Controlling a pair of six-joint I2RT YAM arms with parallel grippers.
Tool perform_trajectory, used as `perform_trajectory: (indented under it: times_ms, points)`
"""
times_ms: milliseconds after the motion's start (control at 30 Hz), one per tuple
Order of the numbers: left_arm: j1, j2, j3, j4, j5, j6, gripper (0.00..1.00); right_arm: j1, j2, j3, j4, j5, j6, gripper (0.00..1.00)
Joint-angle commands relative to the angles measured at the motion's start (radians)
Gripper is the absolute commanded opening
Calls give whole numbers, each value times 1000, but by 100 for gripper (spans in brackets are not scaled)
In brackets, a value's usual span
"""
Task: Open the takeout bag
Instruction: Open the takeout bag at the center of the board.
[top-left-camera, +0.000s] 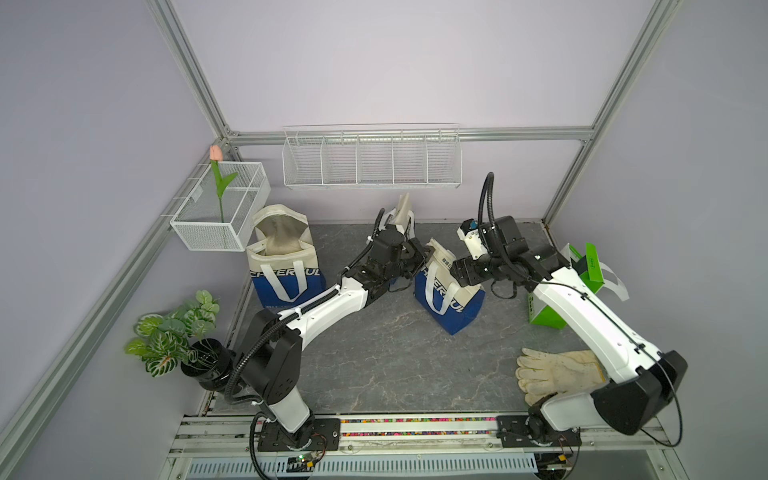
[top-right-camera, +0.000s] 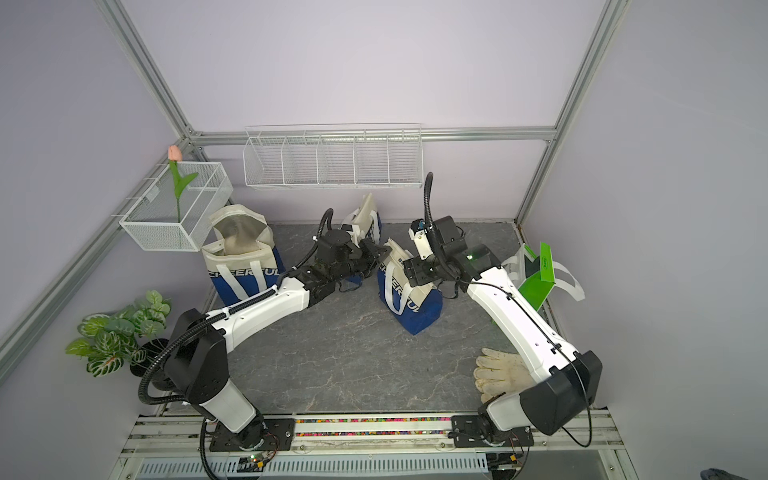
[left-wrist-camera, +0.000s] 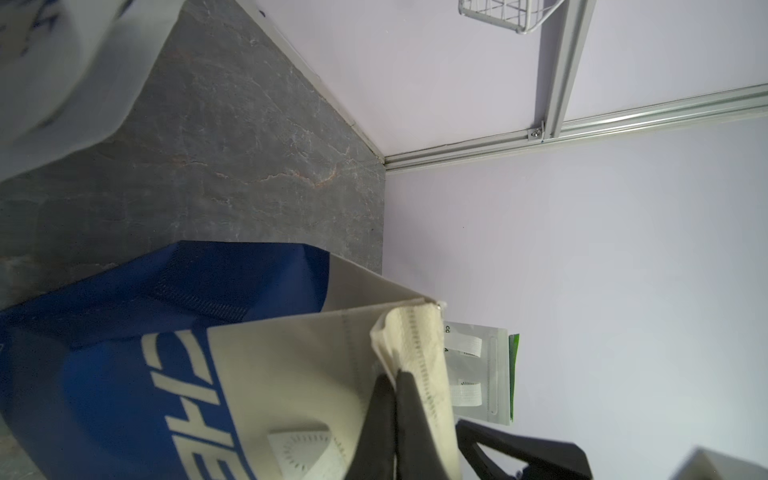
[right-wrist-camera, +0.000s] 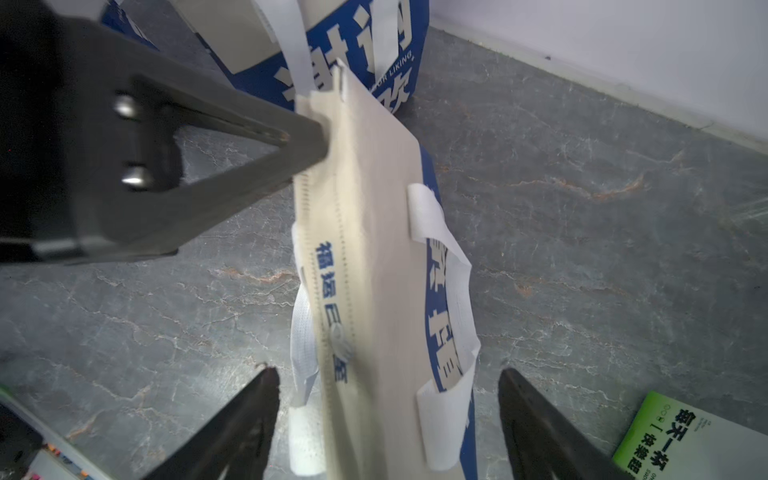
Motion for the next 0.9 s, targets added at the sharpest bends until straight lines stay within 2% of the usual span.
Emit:
perform_trajectory:
  times_ms: [0,233,467,667,867]
  points:
    - [-8,-33,3,-22,-34,-42,0,39,1,-36,164,182,-38,93]
    - [-8,-50,16,-14,-25,-66,0,58,89,-22,226,283,-76,96]
    - [-8,-51,26,-12,-19,-64,0,76,102,-26,246,248,-98,95]
    - [-8,-48,20,9,-12,-81,0,89,116,-31,243,275,-105,93]
    - [-8,-70,13,23,-2,-96,0,101,129,-56,244,413,-95,89]
